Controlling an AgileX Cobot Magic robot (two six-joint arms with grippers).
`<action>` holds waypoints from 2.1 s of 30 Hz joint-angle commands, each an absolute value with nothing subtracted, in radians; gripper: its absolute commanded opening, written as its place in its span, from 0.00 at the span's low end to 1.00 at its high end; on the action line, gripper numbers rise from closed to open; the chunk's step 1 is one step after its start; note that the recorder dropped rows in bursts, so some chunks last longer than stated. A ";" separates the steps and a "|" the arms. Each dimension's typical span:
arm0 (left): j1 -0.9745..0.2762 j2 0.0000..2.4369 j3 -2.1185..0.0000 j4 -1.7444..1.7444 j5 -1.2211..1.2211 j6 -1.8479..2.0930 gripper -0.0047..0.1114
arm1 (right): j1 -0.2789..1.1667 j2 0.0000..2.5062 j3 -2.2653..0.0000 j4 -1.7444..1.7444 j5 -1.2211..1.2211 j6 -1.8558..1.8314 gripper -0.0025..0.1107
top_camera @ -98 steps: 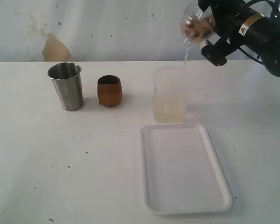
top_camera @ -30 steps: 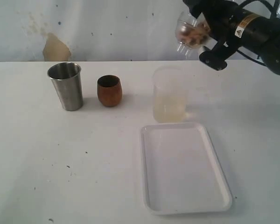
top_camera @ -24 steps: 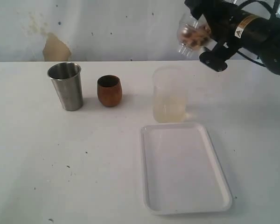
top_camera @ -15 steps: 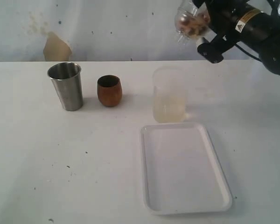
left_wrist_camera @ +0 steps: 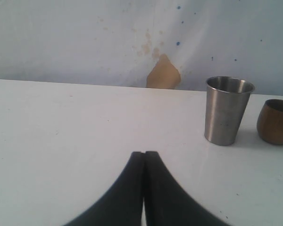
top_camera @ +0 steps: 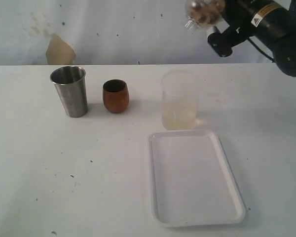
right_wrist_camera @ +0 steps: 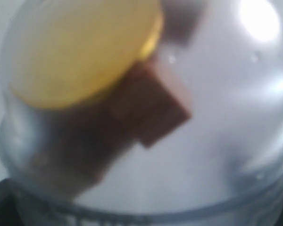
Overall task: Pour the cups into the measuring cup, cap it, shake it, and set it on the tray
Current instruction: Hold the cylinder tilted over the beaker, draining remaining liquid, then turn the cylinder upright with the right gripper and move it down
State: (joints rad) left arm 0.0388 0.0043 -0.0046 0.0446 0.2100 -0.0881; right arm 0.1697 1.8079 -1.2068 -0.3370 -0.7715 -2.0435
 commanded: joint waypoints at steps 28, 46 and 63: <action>0.038 0.000 0.000 0.046 0.201 -0.088 0.04 | 0.167 1.818 -1.174 -0.227 -0.816 -2.133 0.02; 0.038 0.000 0.000 0.046 0.201 -0.088 0.04 | -0.014 1.790 -1.180 -0.273 -0.669 0.411 0.02; 0.038 0.000 0.000 0.046 0.201 -0.088 0.04 | -0.138 1.554 -1.113 -1.433 -1.022 1.169 0.02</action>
State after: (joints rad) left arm 0.0388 0.0043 -0.0046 0.0446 0.2100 -0.0862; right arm -0.1340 1.6329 -1.1553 -1.3013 -0.8838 1.1195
